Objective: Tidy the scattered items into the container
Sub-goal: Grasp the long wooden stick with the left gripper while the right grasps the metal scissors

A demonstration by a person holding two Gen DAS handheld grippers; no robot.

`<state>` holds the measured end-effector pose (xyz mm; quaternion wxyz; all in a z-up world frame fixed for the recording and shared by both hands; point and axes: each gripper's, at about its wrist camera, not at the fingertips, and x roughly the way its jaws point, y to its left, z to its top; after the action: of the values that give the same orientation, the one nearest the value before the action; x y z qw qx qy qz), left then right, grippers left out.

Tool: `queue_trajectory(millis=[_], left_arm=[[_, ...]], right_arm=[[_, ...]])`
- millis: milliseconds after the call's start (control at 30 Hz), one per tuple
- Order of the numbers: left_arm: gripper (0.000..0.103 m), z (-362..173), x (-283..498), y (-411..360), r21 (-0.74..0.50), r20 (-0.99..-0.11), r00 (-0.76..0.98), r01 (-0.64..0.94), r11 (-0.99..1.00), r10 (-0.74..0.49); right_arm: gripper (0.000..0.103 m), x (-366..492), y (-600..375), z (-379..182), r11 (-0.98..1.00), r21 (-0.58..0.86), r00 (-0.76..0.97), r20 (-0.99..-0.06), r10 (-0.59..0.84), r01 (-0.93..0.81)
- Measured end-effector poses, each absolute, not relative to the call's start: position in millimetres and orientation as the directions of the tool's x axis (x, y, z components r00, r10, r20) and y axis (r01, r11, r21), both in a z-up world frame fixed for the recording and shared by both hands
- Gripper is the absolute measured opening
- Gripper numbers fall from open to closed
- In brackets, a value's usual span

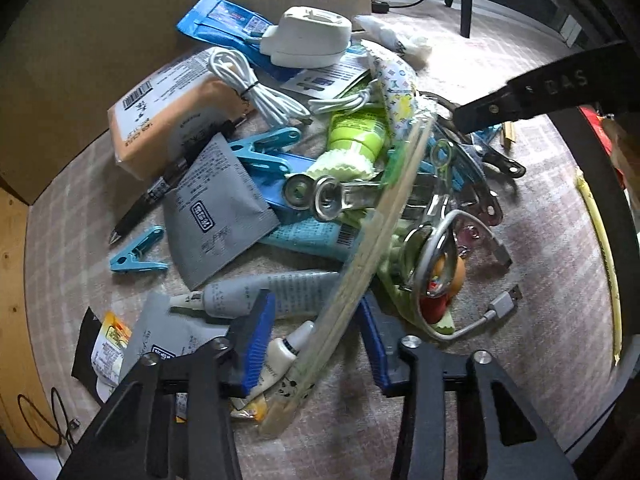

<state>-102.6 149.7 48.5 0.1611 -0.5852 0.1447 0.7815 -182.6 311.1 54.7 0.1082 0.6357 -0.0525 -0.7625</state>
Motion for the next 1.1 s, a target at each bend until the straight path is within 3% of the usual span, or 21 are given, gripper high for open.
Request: queue_trajectory(millis=[200,300,367,433,600,1100], left_arm=[[0.018,51.3,-99.2,153.5,0.032,-0.962,-0.257,-0.427,-0.904,0.088],[0.017,52.0,-98.2,151.8,0.026,-0.964,-0.251,-0.42,-0.907,0.089],[0.016,53.0,-98.4,149.7,0.014,-0.964,-0.249,-0.407,-0.913,0.096],[0.009,55.2,-99.6,146.6,-0.001,-0.963,-0.247,-0.384,-0.923,0.104],[0.004,69.2,-100.8,139.5,-0.026,-0.959,-0.255,-0.347,-0.937,0.122],[0.003,114.5,-93.4,133.1,-0.063,-0.93,-0.323,-0.327,-0.943,0.174]], right_arm=[[0.032,-189.7,297.9,48.7,-0.975,0.193,-0.153,-0.966,-0.209,0.114],[0.02,-190.5,296.2,46.7,-0.974,0.198,-0.138,-0.967,-0.212,0.107],[0.007,-188.1,297.5,44.2,-0.972,0.207,-0.126,-0.967,-0.22,0.107],[0.006,-185.2,299.7,42.5,-0.97,0.221,-0.125,-0.965,-0.232,0.101],[0.005,-180.4,304.6,48.3,-0.962,0.263,-0.149,-0.951,-0.271,0.071],[0.001,-157.6,334.8,109.3,-0.932,0.359,-0.283,-0.889,-0.359,0.052]])
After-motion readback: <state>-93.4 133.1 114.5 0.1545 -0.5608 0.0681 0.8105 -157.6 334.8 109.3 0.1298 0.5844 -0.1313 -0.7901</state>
